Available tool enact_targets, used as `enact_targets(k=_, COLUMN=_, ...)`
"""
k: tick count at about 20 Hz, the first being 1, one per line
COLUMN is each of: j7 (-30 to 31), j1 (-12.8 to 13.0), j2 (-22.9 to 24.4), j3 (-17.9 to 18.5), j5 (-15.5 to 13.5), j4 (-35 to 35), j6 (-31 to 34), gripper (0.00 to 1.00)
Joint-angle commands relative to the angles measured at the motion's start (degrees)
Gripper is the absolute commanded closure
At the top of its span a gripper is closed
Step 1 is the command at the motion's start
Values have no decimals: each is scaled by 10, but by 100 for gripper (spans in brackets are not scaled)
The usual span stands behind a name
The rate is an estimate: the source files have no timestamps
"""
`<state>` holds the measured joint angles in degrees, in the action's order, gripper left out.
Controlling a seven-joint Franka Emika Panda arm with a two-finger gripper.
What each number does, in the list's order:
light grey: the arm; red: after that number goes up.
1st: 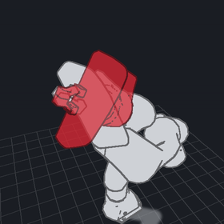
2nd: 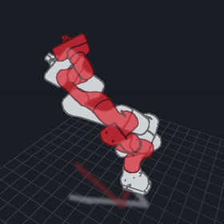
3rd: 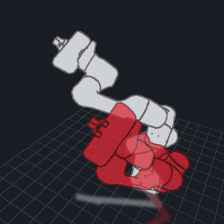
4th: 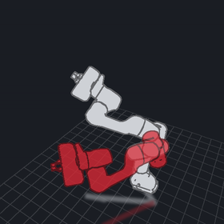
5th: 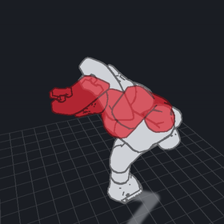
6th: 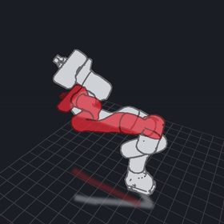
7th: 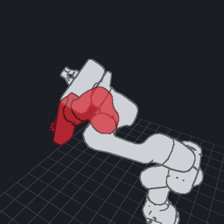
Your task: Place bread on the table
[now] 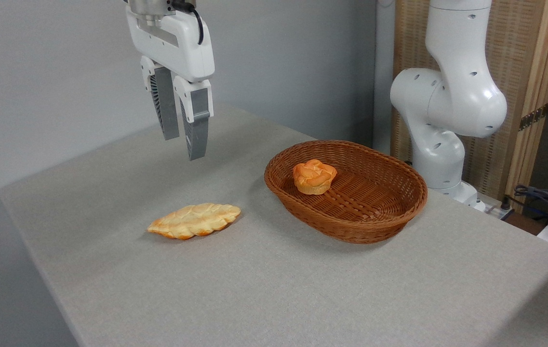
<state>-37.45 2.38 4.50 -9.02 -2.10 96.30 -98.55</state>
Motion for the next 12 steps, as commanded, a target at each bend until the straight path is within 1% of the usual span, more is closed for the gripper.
enact_targets(k=1, j7=14, j1=2, j2=-6, j3=-4, j5=-3, j4=-16, j6=21, gripper=0)
enact_targets(k=12, j7=10, j1=2, j2=-5, j3=-5, j5=-3, j4=-16, j6=36, gripper=0)
